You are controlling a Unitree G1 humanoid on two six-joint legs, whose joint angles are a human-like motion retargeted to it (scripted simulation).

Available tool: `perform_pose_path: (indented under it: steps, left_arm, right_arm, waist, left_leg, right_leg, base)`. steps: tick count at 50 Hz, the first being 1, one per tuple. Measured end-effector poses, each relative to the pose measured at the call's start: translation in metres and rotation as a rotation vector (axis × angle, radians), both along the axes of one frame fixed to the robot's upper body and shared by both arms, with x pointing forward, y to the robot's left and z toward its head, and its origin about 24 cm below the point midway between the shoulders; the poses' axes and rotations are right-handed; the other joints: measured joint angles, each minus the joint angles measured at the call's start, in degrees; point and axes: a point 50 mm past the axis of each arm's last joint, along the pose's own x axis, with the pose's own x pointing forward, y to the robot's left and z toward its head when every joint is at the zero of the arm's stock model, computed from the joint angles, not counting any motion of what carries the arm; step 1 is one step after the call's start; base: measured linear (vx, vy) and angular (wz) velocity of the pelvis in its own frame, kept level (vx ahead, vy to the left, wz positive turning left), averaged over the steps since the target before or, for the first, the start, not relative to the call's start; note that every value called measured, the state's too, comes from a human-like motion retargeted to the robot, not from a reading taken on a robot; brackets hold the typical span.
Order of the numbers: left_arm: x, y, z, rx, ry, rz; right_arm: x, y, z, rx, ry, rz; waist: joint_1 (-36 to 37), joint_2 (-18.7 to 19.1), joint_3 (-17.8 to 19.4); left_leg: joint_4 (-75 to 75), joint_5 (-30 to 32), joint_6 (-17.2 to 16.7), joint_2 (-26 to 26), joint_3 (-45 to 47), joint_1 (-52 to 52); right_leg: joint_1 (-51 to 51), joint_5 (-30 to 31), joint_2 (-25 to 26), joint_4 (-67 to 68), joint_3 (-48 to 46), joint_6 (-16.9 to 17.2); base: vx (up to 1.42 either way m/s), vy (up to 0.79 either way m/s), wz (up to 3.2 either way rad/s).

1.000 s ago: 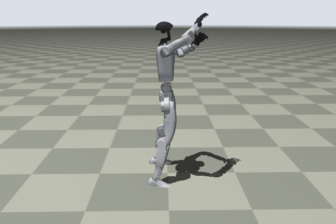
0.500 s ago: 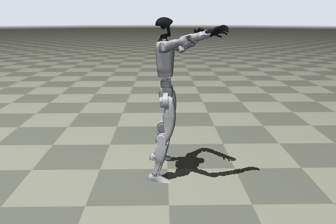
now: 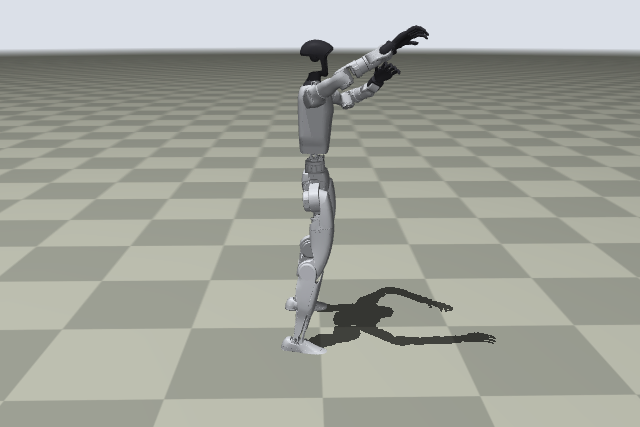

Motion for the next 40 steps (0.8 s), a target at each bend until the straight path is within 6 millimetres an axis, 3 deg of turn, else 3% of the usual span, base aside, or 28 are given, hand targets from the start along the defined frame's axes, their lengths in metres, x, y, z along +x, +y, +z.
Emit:
perform_pose_path:
  steps: [5, 8, 12, 17, 20, 23, 26, 28, 33, 36, 38, 40]
  left_arm:
    - [0.006, -0.022, 0.0, 0.002, 0.032, -0.074]
    - [0.007, -0.036, 0.001, 0.006, 0.045, -0.12]
    - [0.004, -0.052, 0.004, 0.01, 0.041, -0.181]
    - [-0.002, -0.064, 0.013, -0.011, 0.021, -0.235]
    - [-0.005, -0.069, 0.02, -0.033, 0.001, -0.257]
    - [-0.006, -0.068, 0.024, -0.068, -0.007, -0.267]
    - [-0.007, -0.067, 0.025, -0.091, -0.001, -0.278]
    - [-0.007, -0.066, 0.023, -0.095, 0.01, -0.277]
    - [-0.001, -0.062, 0.015, -0.074, 0.041, -0.253]
    - [0.001, -0.058, 0.014, -0.061, 0.038, -0.229]
    - [0.001, -0.054, 0.013, -0.055, 0.03, -0.208]
    - [0.001, -0.048, 0.014, -0.047, 0.013, -0.184]
  right_arm:
    - [0.023, 0.039, -0.046, 0.142, 0.221, 0.266]
    - [0.022, 0.07, -0.05, 0.157, 0.245, 0.406]
    - [-0.001, 0.121, -0.022, 0.157, 0.141, 0.643]
    - [-0.053, 0.173, 0.034, 0.234, -0.107, 0.966]
    - [-0.083, 0.19, 0.064, 0.326, -0.244, 1.119]
    - [-0.102, 0.201, 0.08, 0.43, -0.308, 1.25]
    - [-0.108, 0.209, 0.083, 0.48, -0.315, 1.313]
    - [-0.101, 0.212, 0.075, 0.47, -0.266, 1.309]
    - [-0.049, 0.2, 0.027, 0.347, -0.086, 1.075]
    - [-0.007, 0.167, -0.015, 0.214, 0.003, 0.803]
    - [0.017, 0.131, -0.047, 0.127, 0.076, 0.608]
    - [0.029, 0.093, -0.066, 0.052, 0.13, 0.425]
  waist:
    - [2.5, -0.3, 1.2]
    - [4.1, -0.9, 1.3]
    - [5.4, -1.6, 0.4]
    - [6.2, -2.1, -0.9]
    - [6.4, -2.1, -0.8]
    - [6.1, -1.8, -0.7]
    - [5.9, -1.3, -0.1]
    - [5.3, -1.3, 0.1]
    - [4.1, -0.6, 0.9]
    - [3.6, -0.2, 1.8]
    - [3.2, -0.2, 2.1]
    - [2.7, 0.0, 2.4]
  left_leg:
    - [0.8, -0.2, 0.3, -0.1, -1.2, -0.4]
    - [-0.4, 0.2, 0.3, -0.2, -2.0, -0.1]
    - [1.3, -0.1, 0.6, -0.4, -2.9, -1.9]
    - [1.3, 0.0, 0.6, -0.7, -3.8, -3.0]
    - [1.3, 0.0, 0.5, -0.8, -4.1, -3.1]
    - [1.3, -0.1, 0.4, -0.7, -4.0, -2.9]
    - [-1.5, 0.6, 0.2, -0.5, -4.0, -1.2]
    - [0.2, 0.2, 0.3, -0.5, -3.4, -1.8]
    - [-0.3, 0.1, 0.5, -0.1, -2.5, -0.9]
    - [-2.4, 0.8, 0.5, 0.1, -1.9, 0.9]
    - [-2.7, 0.9, 0.7, 0.1, -1.5, 1.5]
    - [-3.0, 1.1, 0.5, 0.2, -1.0, 1.6]
  right_leg:
    - [0.5, -0.3, -0.1, 0.3, -0.8, -0.2]
    - [0.6, -0.2, -0.1, 0.3, -1.3, -0.2]
    - [0.3, -0.3, -0.6, 0.3, -2.4, -0.2]
    - [0.0, -0.2, -0.9, 0.2, -3.2, -0.2]
    - [0.0, -0.1, -1.0, 0.2, -3.5, -0.2]
    - [0.2, -0.1, -0.9, 0.2, -3.4, -0.3]
    - [0.1, 0.2, -0.4, 0.1, -2.7, -0.3]
    - [0.2, 0.0, -0.6, 0.3, -2.5, -0.4]
    - [0.0, 0.3, 0.0, 0.3, -1.3, -0.4]
    - [0.2, 0.5, 0.5, 0.1, -0.5, -0.4]
    - [0.4, 0.4, 0.6, 0.0, -0.1, -0.4]
    - [0.2, 0.6, 0.7, -0.1, 0.3, -0.3]
  base:
    - [-0.01, 0.0, 0.13]
    - [0.0, 0.0, 0.07]
    - [0.0, 0.01, 0.24]
    - [0.0, 0.0, 0.07]
    - [0.0, 0.0, 0.0]
    - [0.0, 0.0, 0.0]
    - [-0.01, 0.0, -0.13]
    - [0.0, 0.0, 0.0]
    - [-0.02, 0.0, -0.15]
    - [-0.02, -0.01, -0.26]
    - [-0.02, 0.0, -0.19]
    - [0.0, 0.0, 0.0]
